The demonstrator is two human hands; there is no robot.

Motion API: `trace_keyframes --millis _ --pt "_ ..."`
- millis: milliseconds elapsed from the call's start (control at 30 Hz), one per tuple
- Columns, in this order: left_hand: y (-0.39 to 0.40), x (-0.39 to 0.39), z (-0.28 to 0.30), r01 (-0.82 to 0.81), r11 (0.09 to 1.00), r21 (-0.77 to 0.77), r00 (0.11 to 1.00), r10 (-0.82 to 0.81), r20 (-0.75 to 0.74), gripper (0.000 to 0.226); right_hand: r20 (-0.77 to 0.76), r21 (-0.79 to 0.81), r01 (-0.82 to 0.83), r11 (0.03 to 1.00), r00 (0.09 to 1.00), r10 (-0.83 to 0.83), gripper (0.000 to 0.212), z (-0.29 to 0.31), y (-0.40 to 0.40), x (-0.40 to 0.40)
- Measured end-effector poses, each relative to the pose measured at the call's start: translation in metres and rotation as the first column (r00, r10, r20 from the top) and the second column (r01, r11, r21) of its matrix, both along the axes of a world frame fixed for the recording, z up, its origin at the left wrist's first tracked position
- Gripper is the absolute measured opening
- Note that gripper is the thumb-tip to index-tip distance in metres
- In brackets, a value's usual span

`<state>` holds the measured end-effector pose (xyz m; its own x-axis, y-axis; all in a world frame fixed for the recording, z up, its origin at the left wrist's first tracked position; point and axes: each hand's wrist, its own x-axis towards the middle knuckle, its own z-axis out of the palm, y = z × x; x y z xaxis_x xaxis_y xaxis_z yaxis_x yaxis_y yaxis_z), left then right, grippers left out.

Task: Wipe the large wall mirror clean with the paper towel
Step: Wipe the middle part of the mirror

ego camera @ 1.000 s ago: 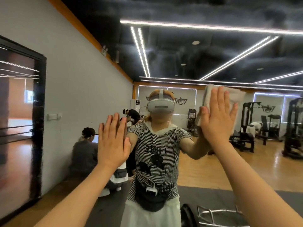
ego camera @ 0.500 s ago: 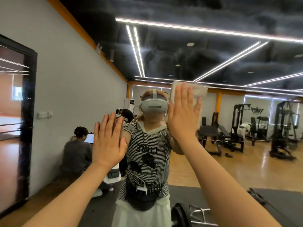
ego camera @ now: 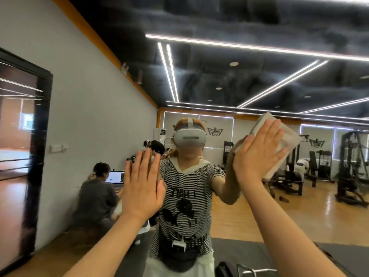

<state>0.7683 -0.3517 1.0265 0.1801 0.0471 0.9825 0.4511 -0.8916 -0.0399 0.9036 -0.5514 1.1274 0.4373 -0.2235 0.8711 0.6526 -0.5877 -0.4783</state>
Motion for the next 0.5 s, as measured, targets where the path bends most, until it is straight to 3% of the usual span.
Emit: trace_keyframes --millis 67,233,367,500 --pt "0.001 0.001 0.000 0.001 1.000 0.000 1.000 -0.001 0.004 0.070 0.023 -0.047 -0.005 0.999 1.000 0.006 0.059 0.002 0.020 -0.016" --pt "0.001 -0.002 -0.001 0.029 1.000 0.011 1.000 -0.029 0.008 0.071 0.253 -0.294 -0.030 0.955 0.961 0.108 0.058 -0.012 0.070 -0.045" --pt "0.002 -0.003 -0.001 0.037 0.999 0.009 0.999 -0.037 0.009 0.069 0.380 -0.429 0.060 0.901 0.917 0.120 0.057 -0.013 0.046 -0.023" --pt "0.003 -0.003 0.000 0.037 0.999 0.004 0.999 -0.037 0.004 0.070 0.339 -0.422 0.087 0.902 0.938 0.068 0.056 -0.014 0.004 0.001"
